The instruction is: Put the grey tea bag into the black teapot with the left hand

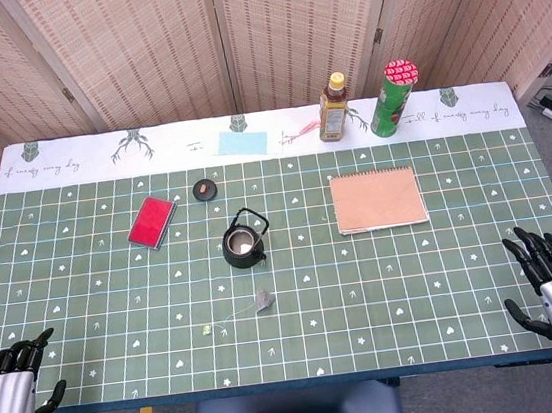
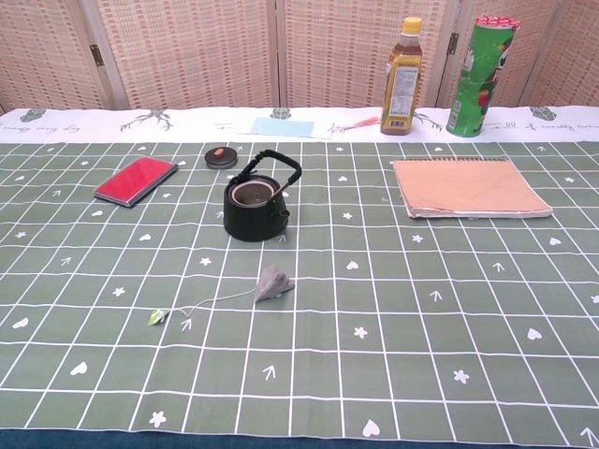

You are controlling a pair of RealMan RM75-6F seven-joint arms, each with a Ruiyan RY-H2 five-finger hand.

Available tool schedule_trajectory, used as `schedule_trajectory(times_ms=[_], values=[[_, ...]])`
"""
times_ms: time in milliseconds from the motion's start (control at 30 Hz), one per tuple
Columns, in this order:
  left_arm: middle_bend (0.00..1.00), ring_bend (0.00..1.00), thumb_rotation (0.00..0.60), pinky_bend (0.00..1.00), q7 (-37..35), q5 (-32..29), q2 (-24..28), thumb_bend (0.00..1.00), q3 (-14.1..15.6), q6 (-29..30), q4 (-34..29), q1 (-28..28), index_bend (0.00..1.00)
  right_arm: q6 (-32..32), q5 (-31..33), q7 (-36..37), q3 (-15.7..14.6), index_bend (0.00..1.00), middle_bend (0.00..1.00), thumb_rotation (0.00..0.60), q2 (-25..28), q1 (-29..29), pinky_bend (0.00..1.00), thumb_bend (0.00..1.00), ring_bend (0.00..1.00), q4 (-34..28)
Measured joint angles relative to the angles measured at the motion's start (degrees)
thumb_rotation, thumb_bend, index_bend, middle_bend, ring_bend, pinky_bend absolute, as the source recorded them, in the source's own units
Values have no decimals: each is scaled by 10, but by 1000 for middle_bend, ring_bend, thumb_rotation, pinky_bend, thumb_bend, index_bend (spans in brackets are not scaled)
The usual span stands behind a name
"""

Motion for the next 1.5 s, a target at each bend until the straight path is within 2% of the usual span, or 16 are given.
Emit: schedule_trajectory(times_ms=[267, 300, 367, 467, 567, 667, 733, 867, 1067, 1333, 1500], values=[[266, 201, 600, 251, 5, -1, -1, 248, 0, -7, 0, -3, 135, 8, -6, 3, -2, 0, 0, 600, 2, -4, 0, 353, 0, 1], [266, 211, 600, 268, 7, -1, -1, 248, 0, -9, 0, -4, 138, 11, -7, 4, -2, 0, 0, 600, 2, -5, 0, 353, 0, 1], [294, 287, 600, 396, 7, -3, -4, 250, -3, -13, -1, -7, 162, 20, -10, 9, -3, 0, 0, 600, 5, -8, 0, 353, 0, 1], [450, 476, 600, 637, 1, -13, -14, 253, -10, -19, -6, -13, 209, 34, -14, 16, -4, 0, 0, 600, 9, -14, 0, 353, 0, 1], [751, 765, 600, 859, 17, -18, -32, 252, -15, -33, -18, -23, 229, 45, -24, 30, -5, 0, 0, 600, 14, -18, 0, 353, 0, 1], [945, 939, 600, 978, 21, -14, -55, 252, -16, -41, -35, -31, 267, 59, -36, 46, -8, 0, 0, 600, 19, -21, 0, 353, 0, 4], [995, 992, 600, 1000, 29, -8, -67, 252, -13, -46, -45, -34, 319, 64, -42, 56, -9, 0, 0, 600, 21, -23, 0, 352, 0, 6], [1000, 1000, 600, 1000, 62, -9, -104, 253, 2, -78, -77, -42, 402, 73, -52, 80, -12, 0, 0, 600, 28, -24, 0, 352, 0, 13], [1000, 1000, 600, 1000, 82, -49, -161, 255, 2, -127, -90, -61, 443, 102, -58, 116, -12, 0, 0, 600, 36, -32, 0, 353, 0, 24], [1000, 1000, 600, 1000, 113, -129, -239, 256, -24, -180, -54, -96, 426, 121, -56, 148, -9, 0, 0, 600, 42, -39, 0, 353, 0, 38], [1000, 1000, 600, 1000, 121, -138, -281, 255, -33, -186, -17, -111, 426, 124, -61, 155, -9, 0, 0, 600, 42, -39, 0, 353, 0, 42]])
